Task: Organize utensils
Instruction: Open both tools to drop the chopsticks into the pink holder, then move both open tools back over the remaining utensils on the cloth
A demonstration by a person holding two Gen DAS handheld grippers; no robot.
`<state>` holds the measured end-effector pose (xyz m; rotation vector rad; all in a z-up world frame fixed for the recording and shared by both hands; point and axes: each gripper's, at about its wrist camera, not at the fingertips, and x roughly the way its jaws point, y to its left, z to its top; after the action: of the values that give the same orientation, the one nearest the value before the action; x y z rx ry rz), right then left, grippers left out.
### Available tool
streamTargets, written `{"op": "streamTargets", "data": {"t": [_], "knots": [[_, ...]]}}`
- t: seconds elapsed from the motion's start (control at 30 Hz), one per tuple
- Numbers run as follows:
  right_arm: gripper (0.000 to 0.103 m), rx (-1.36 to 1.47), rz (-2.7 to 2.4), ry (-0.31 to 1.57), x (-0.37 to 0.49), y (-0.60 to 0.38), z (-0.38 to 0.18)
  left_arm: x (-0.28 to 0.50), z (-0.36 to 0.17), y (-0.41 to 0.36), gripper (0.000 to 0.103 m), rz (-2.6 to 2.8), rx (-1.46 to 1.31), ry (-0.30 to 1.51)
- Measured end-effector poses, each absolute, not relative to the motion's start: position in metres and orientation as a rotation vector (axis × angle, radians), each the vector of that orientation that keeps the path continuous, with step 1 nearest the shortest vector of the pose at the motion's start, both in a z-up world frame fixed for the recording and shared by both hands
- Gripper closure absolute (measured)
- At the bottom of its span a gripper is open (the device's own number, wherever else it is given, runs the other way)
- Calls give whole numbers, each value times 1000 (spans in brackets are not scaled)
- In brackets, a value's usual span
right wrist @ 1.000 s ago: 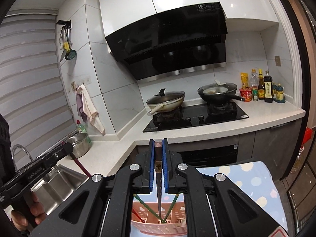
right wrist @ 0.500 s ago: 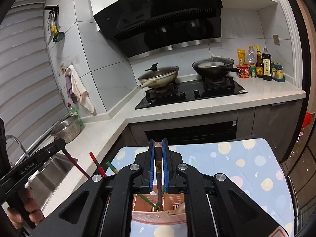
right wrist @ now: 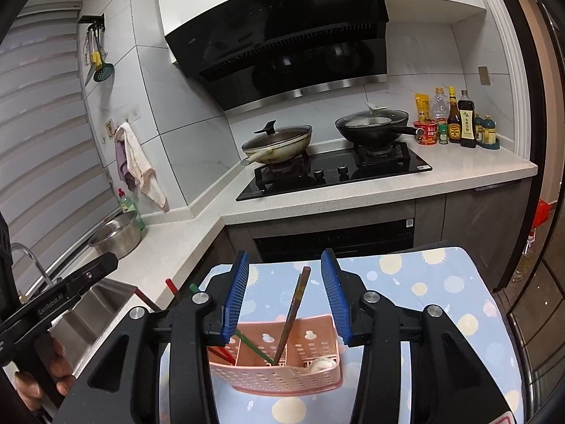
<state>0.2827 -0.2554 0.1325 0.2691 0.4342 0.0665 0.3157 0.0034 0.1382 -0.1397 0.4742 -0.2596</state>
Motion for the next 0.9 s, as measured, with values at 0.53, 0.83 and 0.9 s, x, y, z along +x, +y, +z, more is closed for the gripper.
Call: {"op": "streamTargets", "data": {"t": [0.53, 0.83, 0.9], "knots": [[60, 246, 72, 569, 214, -245, 83, 264, 90, 6, 59, -272, -138, 591], [60, 190, 33, 718, 159, -234, 19, 218, 31, 4, 60, -279, -138, 726], [60, 195, 31, 752, 147, -232, 6, 207, 15, 3, 60, -281, -134, 767]]}}
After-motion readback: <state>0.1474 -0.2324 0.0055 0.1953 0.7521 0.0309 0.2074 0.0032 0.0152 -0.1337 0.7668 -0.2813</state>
